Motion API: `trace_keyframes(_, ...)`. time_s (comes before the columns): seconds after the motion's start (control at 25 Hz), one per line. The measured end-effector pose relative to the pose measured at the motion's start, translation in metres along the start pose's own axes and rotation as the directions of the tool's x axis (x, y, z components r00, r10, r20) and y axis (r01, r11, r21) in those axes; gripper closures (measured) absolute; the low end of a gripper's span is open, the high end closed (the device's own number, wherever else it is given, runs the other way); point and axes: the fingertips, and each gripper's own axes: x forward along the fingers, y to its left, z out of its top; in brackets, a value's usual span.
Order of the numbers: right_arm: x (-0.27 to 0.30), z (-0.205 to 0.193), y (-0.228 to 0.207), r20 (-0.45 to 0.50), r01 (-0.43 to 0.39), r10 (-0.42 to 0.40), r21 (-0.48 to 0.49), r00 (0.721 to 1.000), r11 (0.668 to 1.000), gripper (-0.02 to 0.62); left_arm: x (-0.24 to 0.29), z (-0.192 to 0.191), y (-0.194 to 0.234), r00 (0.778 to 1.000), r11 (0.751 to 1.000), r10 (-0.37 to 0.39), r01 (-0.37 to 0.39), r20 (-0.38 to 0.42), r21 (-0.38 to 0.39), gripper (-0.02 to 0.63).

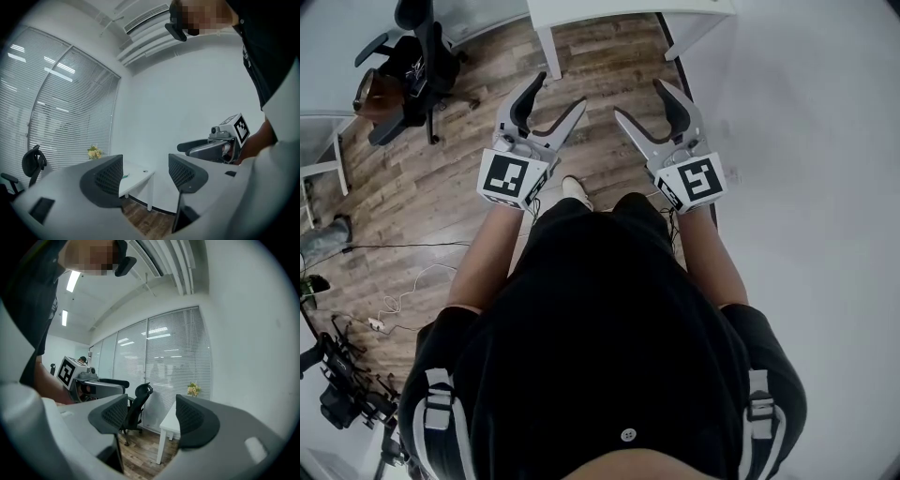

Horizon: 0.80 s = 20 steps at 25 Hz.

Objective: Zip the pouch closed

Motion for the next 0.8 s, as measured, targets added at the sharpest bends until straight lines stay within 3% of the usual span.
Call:
trace_keyframes(0.48,0.018,-0.003,-0.008,-0.001,0.018,-0.018,-0.011,1.000,1.000,0.278,0.005,-0.006,0.020,1.000,1.000,-0.005,0.005,-0.001,0.001,0.313)
trace_keyframes(0.8,0.028,-0.006,-0.052,0.005,-0.006,0.006,-0.021,1.000,1.000,0.278,0.048,0.003,0.021,1.000,0.999,0.009,-0.009,0.003,0.031,0.313)
